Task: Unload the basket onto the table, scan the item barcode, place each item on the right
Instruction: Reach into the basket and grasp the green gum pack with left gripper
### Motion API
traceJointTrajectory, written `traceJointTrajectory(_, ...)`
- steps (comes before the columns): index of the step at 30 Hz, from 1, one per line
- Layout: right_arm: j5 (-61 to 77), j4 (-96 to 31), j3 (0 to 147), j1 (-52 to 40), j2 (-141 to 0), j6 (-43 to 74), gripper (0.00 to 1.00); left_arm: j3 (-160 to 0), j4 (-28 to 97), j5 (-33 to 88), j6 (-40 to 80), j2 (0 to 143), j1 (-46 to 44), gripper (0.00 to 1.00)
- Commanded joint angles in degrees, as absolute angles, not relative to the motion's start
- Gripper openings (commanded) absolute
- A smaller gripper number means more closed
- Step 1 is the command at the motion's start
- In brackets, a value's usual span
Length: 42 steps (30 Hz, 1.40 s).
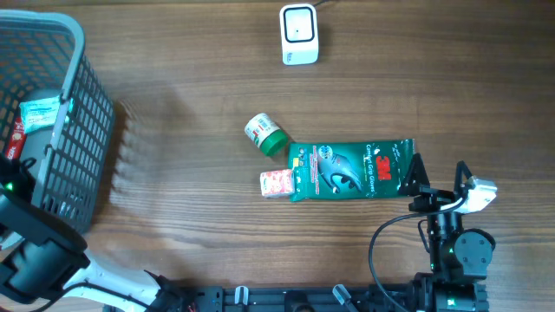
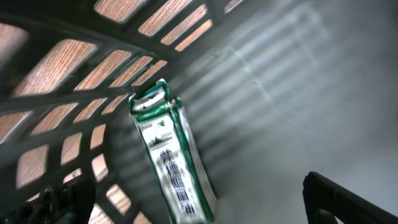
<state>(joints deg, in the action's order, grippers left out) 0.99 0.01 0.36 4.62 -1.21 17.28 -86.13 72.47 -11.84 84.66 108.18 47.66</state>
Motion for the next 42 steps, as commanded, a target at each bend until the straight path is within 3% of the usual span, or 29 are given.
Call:
traceJointTrajectory(1,0.6,0.3,0.3,4.4,-0.9,16.6,1.00,-80.8,70.4,-10.7,84.4,108.7,47.6,1.00)
traceJointTrajectory(17,0.6,0.3,0.3,4.4,-0.9,16.6,1.00,-69.5,60.7,-10.7,84.4,108.7,47.6,0.97)
traceJointTrajectory(18,0.6,0.3,0.3,4.4,-0.9,16.6,1.00,-68.8,59.9,-10.7,84.4,108.7,47.6,0.89)
traceJointTrajectory(19,0.6,0.3,0.3,4.4,-0.9,16.6,1.00,-68.0,59.0,-10.7,84.4,108.7,47.6,0.73)
traceJointTrajectory(23,0.6,0.3,0.3,4.4,-0.9,16.6,1.00,-66.7,58.7,-10.7,84.4,108.7,47.6,0.27)
traceJointTrajectory(25,0.6,0.3,0.3,4.4,-0.9,16.7,1.00,-66.7,59.4,-10.7,83.9,108.7,47.6,0.13)
traceJointTrajectory(32,0.6,0.3,0.3,4.4,-0.9,16.6,1.00,-70.4,60.1,-10.7,76.6,107.8,47.6,0.06)
traceJointTrajectory(42,0.6,0.3,0.3,4.4,-0.9,16.6,1.00,-97.5,72.9,-10.7,65.3,99.3,48.0,0.10)
